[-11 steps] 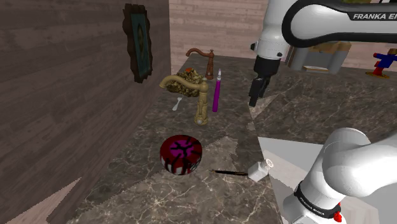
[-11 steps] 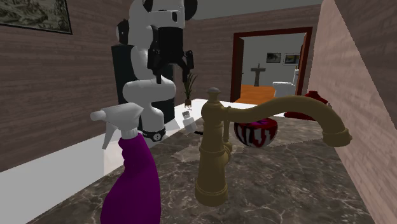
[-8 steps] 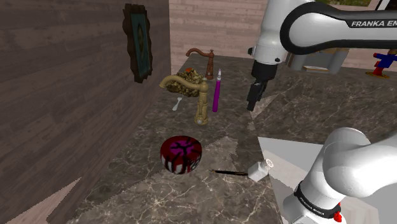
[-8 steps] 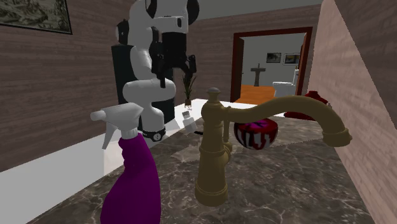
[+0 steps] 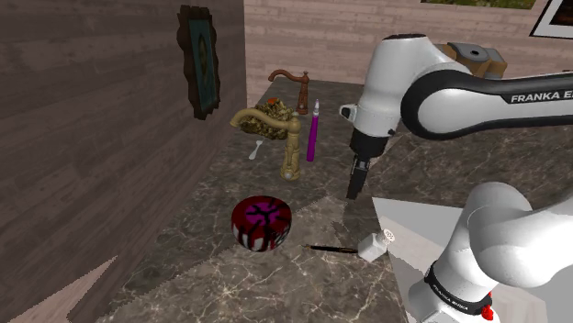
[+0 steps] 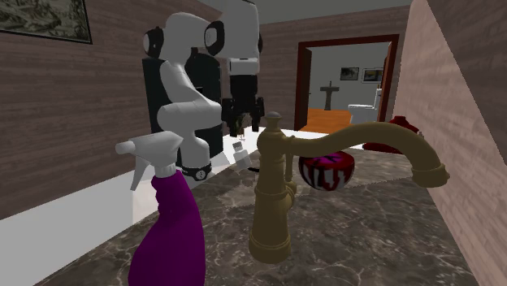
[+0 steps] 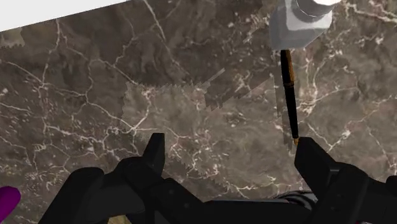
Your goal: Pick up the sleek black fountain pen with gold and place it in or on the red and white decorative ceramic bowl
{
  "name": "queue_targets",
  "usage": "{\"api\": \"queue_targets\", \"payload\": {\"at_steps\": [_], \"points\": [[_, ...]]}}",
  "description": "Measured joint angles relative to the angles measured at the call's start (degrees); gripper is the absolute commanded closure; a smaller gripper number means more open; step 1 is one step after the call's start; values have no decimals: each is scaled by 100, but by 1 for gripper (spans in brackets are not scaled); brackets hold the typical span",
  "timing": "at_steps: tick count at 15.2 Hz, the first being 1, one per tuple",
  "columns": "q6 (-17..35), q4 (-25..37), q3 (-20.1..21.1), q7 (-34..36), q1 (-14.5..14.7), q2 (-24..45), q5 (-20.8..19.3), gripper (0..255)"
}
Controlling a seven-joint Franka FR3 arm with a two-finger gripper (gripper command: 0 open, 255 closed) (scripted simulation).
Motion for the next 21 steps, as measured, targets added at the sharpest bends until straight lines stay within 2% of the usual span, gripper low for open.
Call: {"api": "queue_targets", "payload": {"at_steps": [10, 17, 21], "points": [[1889, -1318, 783, -238, 1145, 318, 563, 0], [2710, -1619, 901, -260, 1188, 823, 643, 0], [2811, -1648, 912, -259, 1186, 892, 650, 0]]}}
